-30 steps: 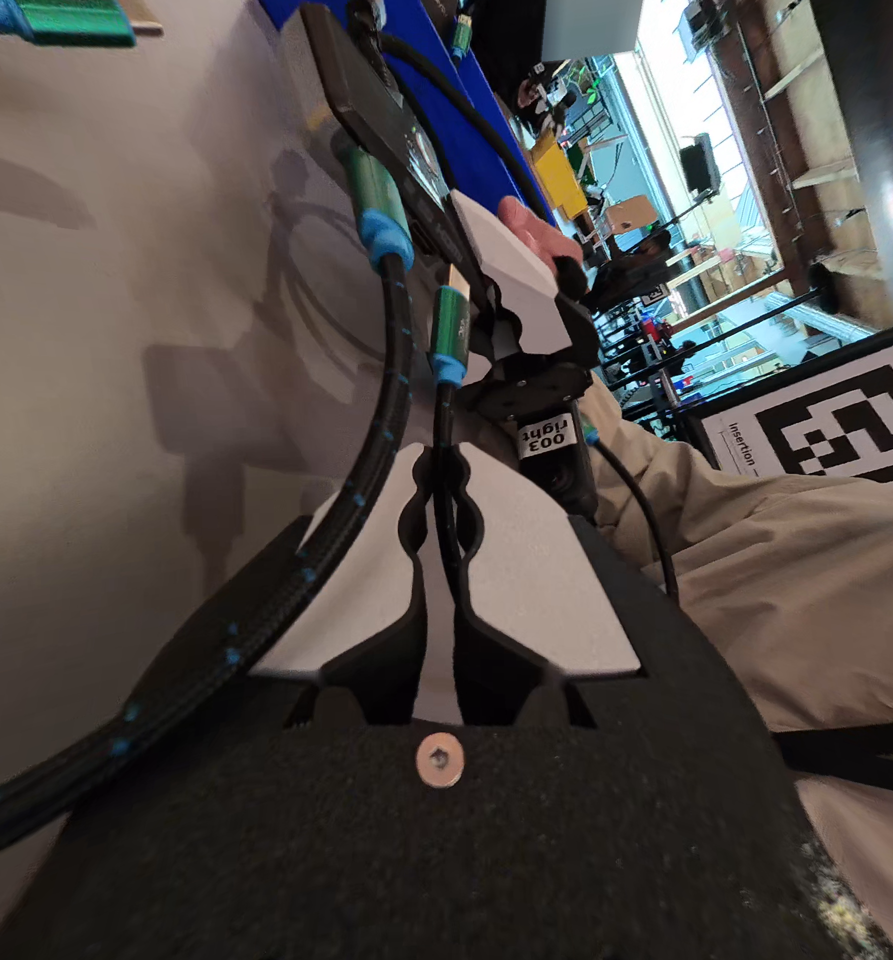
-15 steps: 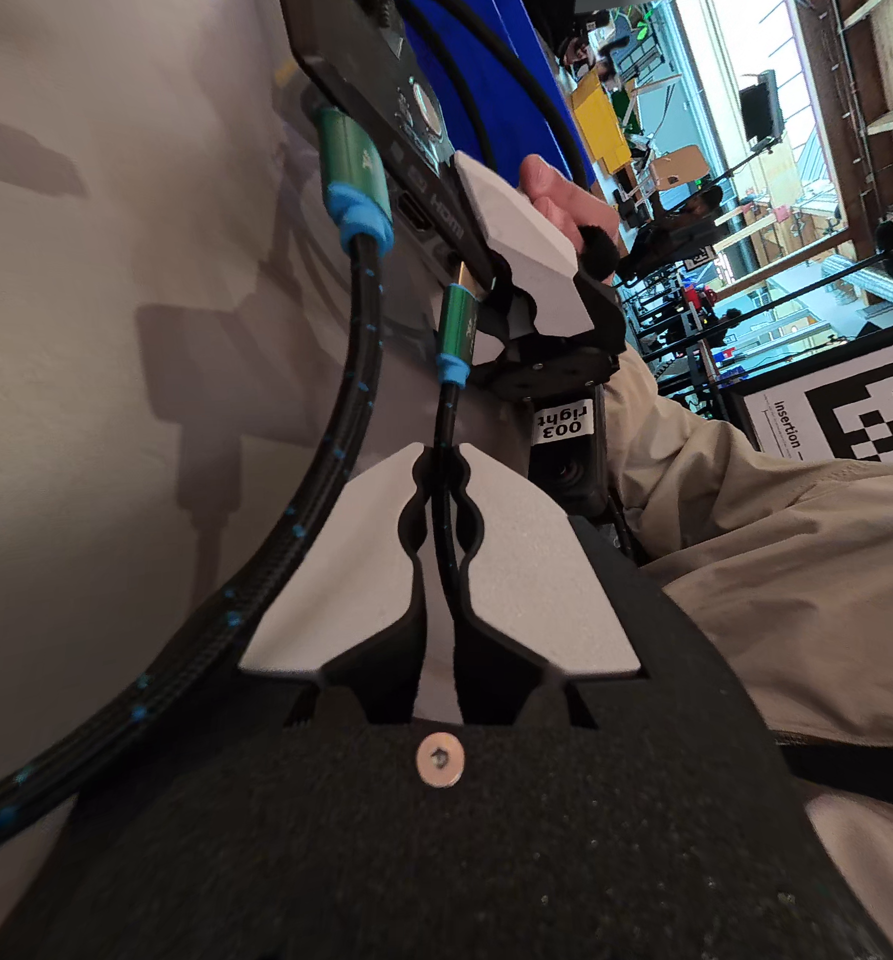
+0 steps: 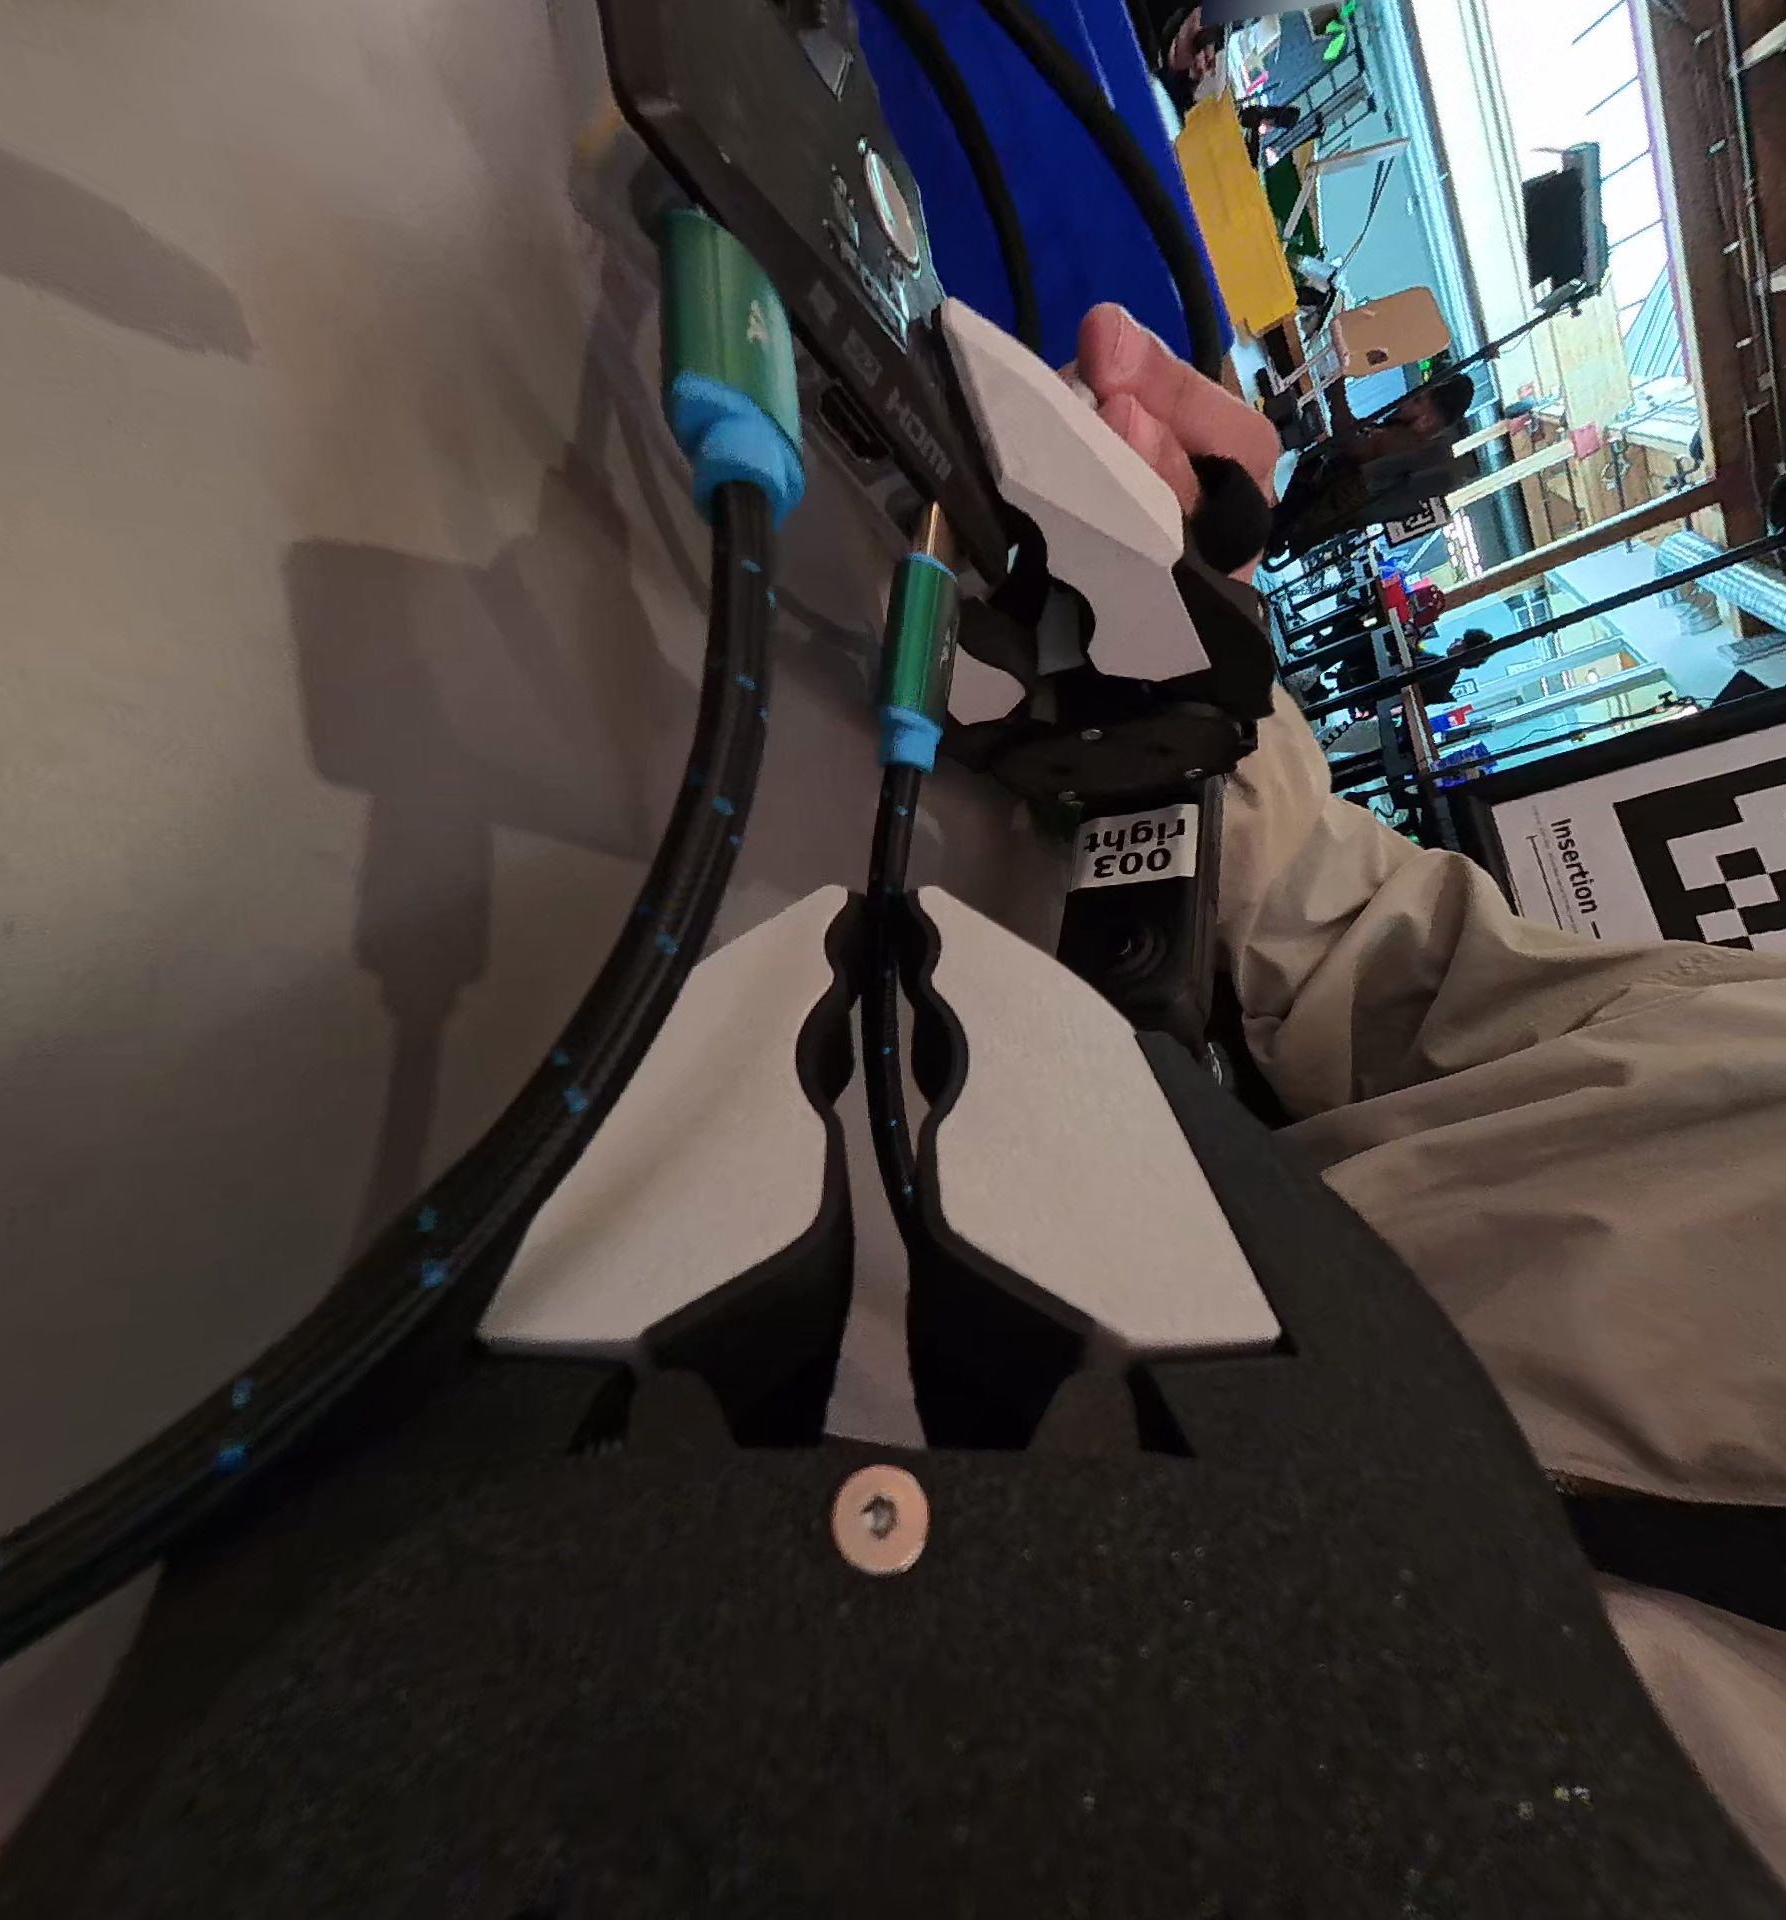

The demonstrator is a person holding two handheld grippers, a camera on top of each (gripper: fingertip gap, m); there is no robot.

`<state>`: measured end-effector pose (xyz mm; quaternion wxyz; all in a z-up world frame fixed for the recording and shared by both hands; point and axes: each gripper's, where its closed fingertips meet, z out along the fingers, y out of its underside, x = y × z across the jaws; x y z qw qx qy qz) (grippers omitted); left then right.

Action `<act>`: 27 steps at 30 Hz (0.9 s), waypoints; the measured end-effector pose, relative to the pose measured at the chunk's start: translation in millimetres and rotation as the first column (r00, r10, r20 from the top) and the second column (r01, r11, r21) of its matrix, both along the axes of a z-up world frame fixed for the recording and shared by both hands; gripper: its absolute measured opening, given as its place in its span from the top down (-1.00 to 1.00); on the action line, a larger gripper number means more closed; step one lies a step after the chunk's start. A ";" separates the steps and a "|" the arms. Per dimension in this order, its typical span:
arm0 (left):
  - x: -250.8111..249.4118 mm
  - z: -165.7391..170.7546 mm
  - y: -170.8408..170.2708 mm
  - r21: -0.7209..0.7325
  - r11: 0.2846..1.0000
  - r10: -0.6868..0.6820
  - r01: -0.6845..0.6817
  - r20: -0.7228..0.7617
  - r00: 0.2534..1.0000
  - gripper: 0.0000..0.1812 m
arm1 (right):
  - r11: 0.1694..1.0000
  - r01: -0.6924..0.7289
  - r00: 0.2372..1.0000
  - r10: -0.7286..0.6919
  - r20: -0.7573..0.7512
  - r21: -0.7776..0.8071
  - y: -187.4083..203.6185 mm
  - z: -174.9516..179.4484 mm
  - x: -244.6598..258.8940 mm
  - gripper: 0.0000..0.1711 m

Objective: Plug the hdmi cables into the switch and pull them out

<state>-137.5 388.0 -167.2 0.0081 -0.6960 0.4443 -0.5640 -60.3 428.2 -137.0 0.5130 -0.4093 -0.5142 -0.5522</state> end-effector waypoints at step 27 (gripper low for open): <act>18.5 19.0 13.7 0.046 0.981 0.174 -0.187 0.208 0.963 0.91 | 1.000 0.021 0.999 -0.021 -0.043 0.012 1.3 6.1 -3.5 0.78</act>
